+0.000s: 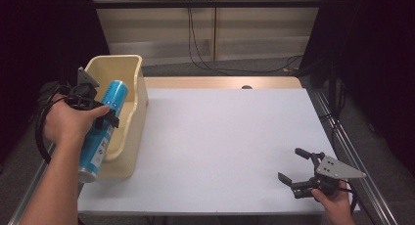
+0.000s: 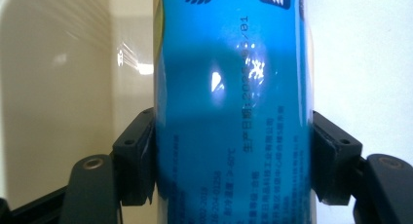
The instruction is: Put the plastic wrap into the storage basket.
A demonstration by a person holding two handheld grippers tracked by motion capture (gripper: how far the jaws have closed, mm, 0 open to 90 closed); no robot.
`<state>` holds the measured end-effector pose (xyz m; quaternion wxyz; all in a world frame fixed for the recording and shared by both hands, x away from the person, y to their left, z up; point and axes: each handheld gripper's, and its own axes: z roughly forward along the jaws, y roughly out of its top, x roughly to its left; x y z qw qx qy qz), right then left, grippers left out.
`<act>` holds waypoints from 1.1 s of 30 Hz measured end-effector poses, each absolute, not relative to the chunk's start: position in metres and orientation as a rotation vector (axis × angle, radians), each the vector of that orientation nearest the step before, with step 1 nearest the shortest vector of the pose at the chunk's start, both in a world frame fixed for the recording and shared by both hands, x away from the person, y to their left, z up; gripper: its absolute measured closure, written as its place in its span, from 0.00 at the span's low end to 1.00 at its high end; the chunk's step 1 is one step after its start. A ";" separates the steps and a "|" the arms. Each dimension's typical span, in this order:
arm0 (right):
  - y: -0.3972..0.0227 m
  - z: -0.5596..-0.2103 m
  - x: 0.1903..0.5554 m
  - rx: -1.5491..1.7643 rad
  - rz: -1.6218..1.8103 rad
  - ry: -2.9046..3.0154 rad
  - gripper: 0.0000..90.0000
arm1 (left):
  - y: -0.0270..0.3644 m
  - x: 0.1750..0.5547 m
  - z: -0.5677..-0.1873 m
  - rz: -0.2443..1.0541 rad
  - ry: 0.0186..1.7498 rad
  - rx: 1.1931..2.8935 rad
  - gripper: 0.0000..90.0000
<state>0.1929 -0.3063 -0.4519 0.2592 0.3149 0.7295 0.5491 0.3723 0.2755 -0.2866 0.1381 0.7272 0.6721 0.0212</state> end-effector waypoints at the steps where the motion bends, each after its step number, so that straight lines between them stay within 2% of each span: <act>1: -0.306 -0.452 0.193 0.853 1.488 1.977 0.01 | 0.275 0.372 -0.287 0.061 1.944 2.103 0.35; 13: -0.304 -0.453 0.193 0.853 1.492 1.985 0.01 | 0.270 0.377 -0.290 0.053 1.955 2.129 0.34; 15: -0.304 -0.453 0.193 0.848 1.489 1.987 0.01 | 0.270 0.377 -0.280 0.093 1.917 2.096 0.36; 17: -0.304 -0.453 0.193 0.849 1.492 1.989 0.01 | 0.267 0.377 -0.267 0.067 1.901 2.103 0.37; 20: -0.304 -0.452 0.193 0.845 1.496 1.985 0.01 | 0.259 0.375 -0.257 0.042 1.876 2.116 0.31; 33: -0.306 -0.452 0.192 0.849 1.493 1.982 0.01 | 0.238 0.369 -0.255 -0.011 1.777 2.132 0.24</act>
